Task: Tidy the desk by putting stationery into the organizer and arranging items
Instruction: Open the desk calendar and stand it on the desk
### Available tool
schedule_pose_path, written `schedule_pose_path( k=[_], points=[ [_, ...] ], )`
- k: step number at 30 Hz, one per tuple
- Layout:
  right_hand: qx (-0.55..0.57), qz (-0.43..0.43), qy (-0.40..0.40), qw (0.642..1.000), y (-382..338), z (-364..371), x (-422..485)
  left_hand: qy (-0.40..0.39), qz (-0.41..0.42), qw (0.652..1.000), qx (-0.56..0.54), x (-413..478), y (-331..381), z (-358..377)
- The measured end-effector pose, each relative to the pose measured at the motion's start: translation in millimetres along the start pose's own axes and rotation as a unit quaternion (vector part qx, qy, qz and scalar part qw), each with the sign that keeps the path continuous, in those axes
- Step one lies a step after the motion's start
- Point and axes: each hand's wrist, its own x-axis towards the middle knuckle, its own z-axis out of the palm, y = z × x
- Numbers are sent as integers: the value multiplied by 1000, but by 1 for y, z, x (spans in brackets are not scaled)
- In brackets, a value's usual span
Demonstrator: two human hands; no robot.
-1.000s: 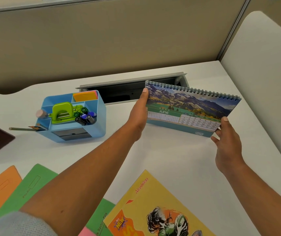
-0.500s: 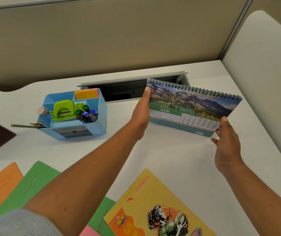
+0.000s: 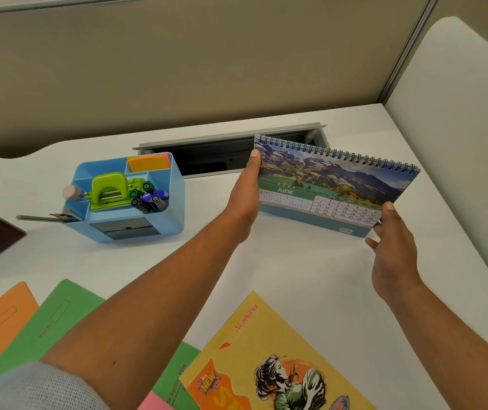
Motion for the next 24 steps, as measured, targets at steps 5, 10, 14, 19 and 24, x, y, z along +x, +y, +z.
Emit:
schedule_pose_path(
  k=[5,10,14,19,24],
  points=[
    [-5,-3,-6,1000,2,-1,-1,5,2,1000,16,2,-2,0],
    [-8,-11,-13,1000,4,-2,1,-1,-3,999,35,0,-1,-2],
    [-13,-22,-16,1000,6,-2,2,2,0,1000,27,-2,0,-3],
    [-25,-24,-21,999,14,-7,7,21,-12,999,46,-17,7,-6],
    [-49,17,-15,999,22,-19,4,57,-35,995,67,-35,6,-14]
  ],
)
